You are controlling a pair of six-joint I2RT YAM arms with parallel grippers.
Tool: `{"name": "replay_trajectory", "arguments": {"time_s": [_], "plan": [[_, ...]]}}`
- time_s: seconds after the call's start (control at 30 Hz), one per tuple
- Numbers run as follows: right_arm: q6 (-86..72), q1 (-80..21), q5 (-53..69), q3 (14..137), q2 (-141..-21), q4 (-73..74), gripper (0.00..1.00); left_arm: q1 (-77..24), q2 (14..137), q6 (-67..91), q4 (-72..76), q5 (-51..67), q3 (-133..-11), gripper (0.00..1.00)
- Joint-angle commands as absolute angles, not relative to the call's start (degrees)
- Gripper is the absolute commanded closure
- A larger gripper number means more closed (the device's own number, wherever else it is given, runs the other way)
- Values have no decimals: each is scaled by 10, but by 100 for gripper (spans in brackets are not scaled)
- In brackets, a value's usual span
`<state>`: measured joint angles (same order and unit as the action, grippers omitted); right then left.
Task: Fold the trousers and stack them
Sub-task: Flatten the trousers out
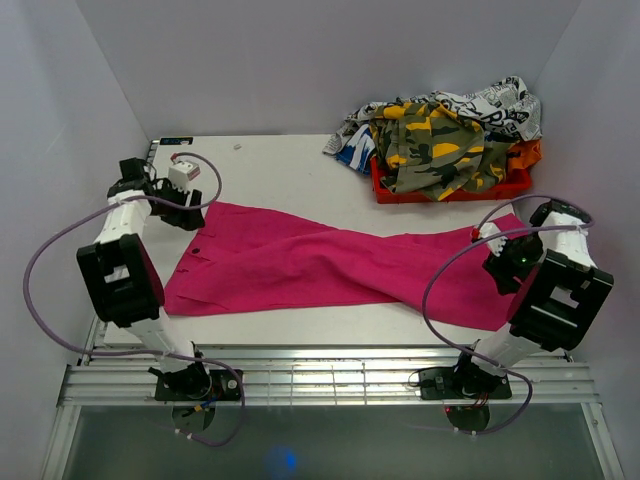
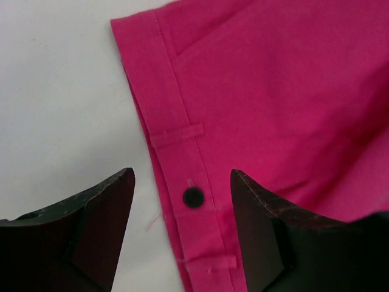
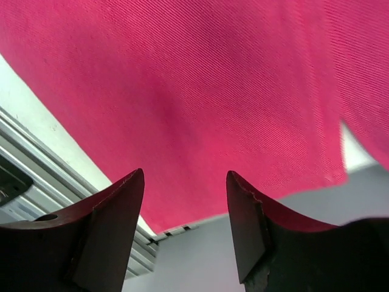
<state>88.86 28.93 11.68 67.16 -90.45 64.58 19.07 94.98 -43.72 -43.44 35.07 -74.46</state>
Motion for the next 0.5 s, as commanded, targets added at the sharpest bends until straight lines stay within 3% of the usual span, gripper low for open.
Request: {"name": "replay_trajectory", "arguments": {"time_s": [0.0, 0.13, 0.33, 0.4, 0.47], "plan": [[799, 266, 89, 625, -884, 558, 38, 159, 1034, -237, -330, 261, -804, 25], [784, 265, 34, 576, -901, 502, 42, 125, 1096, -188, -281, 186, -842, 19], [818, 265, -56, 470, -896, 396, 45, 79, 1148, -161, -243, 147, -853, 20], [820, 266, -70, 459, -901, 380, 45, 68, 1164, -157, -234, 135, -846, 28], [818, 268, -83, 456, -912, 365, 45, 62, 1178, -154, -233, 118, -844, 45]]}}
